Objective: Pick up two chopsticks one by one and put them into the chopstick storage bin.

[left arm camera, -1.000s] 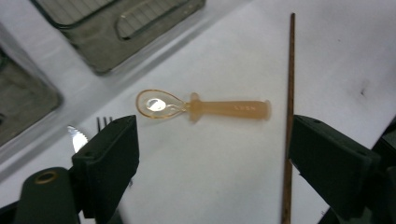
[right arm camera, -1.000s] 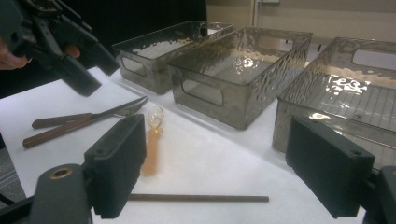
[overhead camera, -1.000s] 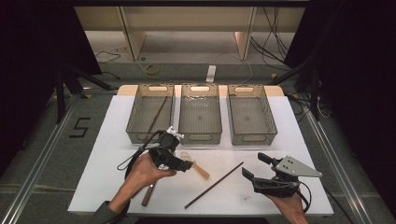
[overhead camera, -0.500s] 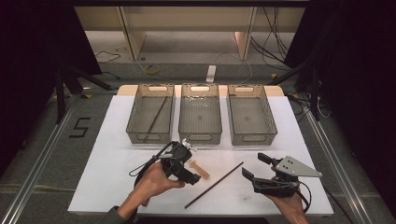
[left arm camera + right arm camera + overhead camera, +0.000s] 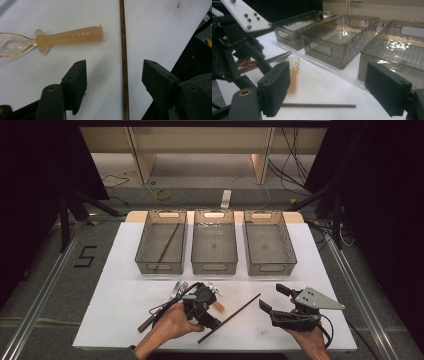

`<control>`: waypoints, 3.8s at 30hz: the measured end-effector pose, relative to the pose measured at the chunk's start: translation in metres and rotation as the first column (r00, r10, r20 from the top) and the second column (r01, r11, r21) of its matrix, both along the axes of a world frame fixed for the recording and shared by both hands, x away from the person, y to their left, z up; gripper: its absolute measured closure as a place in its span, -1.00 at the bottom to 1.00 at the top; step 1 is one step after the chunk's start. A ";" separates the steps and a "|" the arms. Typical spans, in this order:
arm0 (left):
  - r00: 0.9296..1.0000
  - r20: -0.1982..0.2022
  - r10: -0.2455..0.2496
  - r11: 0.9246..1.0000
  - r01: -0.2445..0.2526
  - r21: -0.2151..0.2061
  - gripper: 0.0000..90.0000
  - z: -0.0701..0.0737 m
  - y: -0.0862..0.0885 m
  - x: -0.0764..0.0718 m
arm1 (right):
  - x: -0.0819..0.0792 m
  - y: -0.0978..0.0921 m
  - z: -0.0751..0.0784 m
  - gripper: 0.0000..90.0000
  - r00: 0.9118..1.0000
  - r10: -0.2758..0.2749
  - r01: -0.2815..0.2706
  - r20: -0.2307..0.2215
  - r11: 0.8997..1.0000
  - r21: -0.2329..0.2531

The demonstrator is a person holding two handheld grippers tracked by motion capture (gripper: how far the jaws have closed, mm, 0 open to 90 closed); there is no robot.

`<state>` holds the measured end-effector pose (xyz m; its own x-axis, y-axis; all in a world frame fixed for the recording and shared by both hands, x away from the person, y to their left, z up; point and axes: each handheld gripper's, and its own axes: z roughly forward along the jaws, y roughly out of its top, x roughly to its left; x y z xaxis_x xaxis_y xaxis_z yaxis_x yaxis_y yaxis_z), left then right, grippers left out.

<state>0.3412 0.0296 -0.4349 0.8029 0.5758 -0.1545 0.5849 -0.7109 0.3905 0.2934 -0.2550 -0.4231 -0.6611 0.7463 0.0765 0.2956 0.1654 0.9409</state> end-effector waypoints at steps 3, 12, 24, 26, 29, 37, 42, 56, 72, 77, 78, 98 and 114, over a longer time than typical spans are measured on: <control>1.000 -0.017 -0.019 1.000 0.019 0.016 -0.05 -0.005 -0.003 -0.002 | 0.000 0.000 0.000 -0.52 1.000 0.001 -0.001 0.000 1.000 -0.003; 0.999 -0.021 -0.039 0.999 0.040 0.030 0.18 -0.010 -0.007 -0.005 | 0.000 0.000 0.000 -0.52 1.000 0.002 -0.002 0.001 1.000 -0.006; 0.997 -0.012 -0.081 0.995 0.081 0.061 0.42 -0.018 -0.015 -0.012 | 0.000 0.001 0.000 -0.52 1.000 0.004 -0.004 -0.003 1.000 -0.008; 0.996 -0.005 -0.088 0.993 0.088 0.078 0.47 -0.020 -0.016 -0.013 | 0.000 0.001 0.000 -0.52 1.000 0.004 -0.004 -0.003 1.000 -0.008; 0.997 -0.003 -0.083 0.993 0.083 0.085 0.53 -0.023 -0.018 -0.015 | 0.000 0.001 0.000 -0.52 1.000 0.004 -0.004 -0.002 1.000 -0.009; 0.996 0.001 -0.093 0.991 0.092 0.094 0.65 -0.025 -0.020 -0.016 | 0.000 0.001 0.000 -0.52 1.000 0.006 -0.006 -0.003 1.000 -0.008; 0.996 0.010 -0.088 0.991 0.087 0.105 0.72 -0.026 -0.020 -0.016 | 0.000 0.001 0.000 -0.52 1.000 0.007 -0.007 -0.003 1.000 -0.008; 0.995 0.029 -0.092 0.989 0.088 0.120 0.83 -0.027 -0.021 -0.017 | 0.000 0.001 0.000 -0.52 1.000 0.008 -0.008 -0.005 1.000 -0.006; 0.994 0.047 -0.102 0.987 0.095 0.132 0.85 -0.027 -0.023 -0.019 | 0.000 0.000 0.000 -0.52 1.000 0.005 -0.005 -0.005 1.000 -0.001; 0.993 0.046 -0.108 0.987 0.102 0.128 0.86 -0.027 -0.022 -0.018 | 0.000 0.000 0.000 -0.52 1.000 0.007 -0.007 -0.003 1.000 -0.001; 0.993 0.040 -0.108 0.987 0.102 0.124 0.87 -0.026 -0.021 -0.017 | 0.000 0.000 0.000 -0.52 1.000 0.007 -0.007 -0.003 1.000 -0.001; 0.996 0.050 -0.078 0.997 0.078 0.010 0.87 0.004 0.001 -0.004 | -0.001 -0.001 0.001 -0.52 1.000 0.006 -0.006 0.003 1.000 0.003; 0.984 0.151 0.098 0.988 -0.079 -0.132 0.87 0.054 0.061 0.024 | 0.000 -0.001 0.001 -0.52 1.000 0.004 -0.004 0.005 1.000 0.002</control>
